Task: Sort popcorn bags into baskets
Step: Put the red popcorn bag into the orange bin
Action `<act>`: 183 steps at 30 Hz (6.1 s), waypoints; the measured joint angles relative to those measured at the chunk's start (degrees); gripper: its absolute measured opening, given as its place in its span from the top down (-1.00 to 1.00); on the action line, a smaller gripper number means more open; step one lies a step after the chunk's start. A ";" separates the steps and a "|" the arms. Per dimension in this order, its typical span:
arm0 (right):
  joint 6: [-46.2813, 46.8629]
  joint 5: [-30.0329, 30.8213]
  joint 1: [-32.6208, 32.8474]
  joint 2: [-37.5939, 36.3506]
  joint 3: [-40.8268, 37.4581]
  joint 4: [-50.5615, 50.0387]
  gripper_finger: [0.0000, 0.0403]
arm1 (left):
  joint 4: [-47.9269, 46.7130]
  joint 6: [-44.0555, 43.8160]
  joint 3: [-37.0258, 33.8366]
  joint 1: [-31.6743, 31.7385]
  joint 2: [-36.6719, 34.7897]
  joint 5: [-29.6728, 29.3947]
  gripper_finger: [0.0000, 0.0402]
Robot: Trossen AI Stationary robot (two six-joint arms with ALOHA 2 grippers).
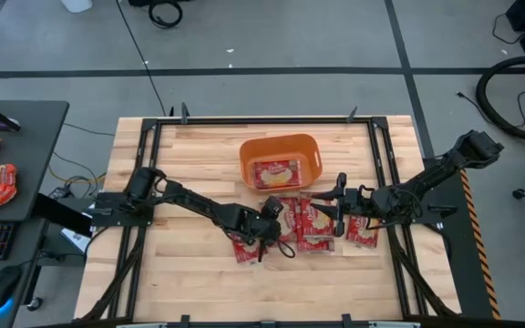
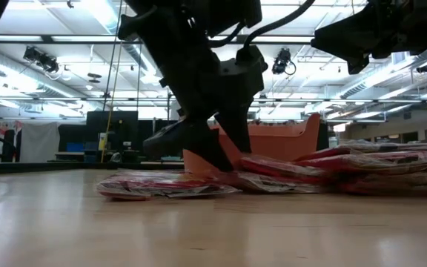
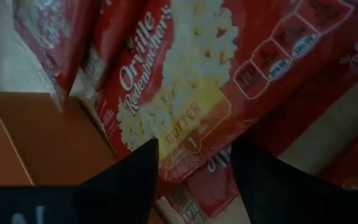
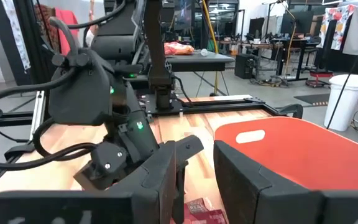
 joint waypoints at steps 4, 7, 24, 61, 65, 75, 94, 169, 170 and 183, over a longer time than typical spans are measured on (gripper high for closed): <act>0.00 0.01 0.00 0.00 0.00 0.01 0.43 | 0.65 0.24 0.00 0.31 0.00 0.04 -0.01; 0.01 0.00 -0.02 0.00 0.00 0.04 0.43 | 1.34 -0.79 0.00 0.46 0.00 0.71 0.04; 0.12 0.00 -0.02 0.02 0.00 -0.35 0.43 | -0.02 -9.94 0.18 0.06 -1.70 3.63 0.95; -0.20 -0.02 -0.02 0.02 0.00 0.09 0.43 | -18.65 -44.34 16.26 12.70 -12.98 3.49 0.95; -0.20 -0.02 -0.02 0.02 0.00 0.20 0.43 | -18.50 -44.57 15.88 15.17 -12.98 -0.93 0.95; -0.29 0.00 -0.02 0.02 0.00 0.19 0.43 | -19.43 -49.50 15.63 23.73 -8.64 -0.90 0.93; -0.39 -0.20 -0.04 0.02 -0.02 -0.07 0.43 | -20.80 -25.76 14.25 15.56 -6.29 26.89 0.24; -0.28 -0.40 -0.09 0.00 -0.02 0.09 0.43 | -17.96 -13.21 7.38 4.47 -10.29 -17.34 0.98; -0.29 -0.39 -0.08 0.00 -0.02 0.12 0.43 | -17.14 -13.51 6.87 5.89 -10.29 -17.83 0.98; -0.47 0.02 -0.09 0.00 -0.02 0.08 0.43 | -13.25 -36.59 5.27 22.11 -9.94 -6.58 0.89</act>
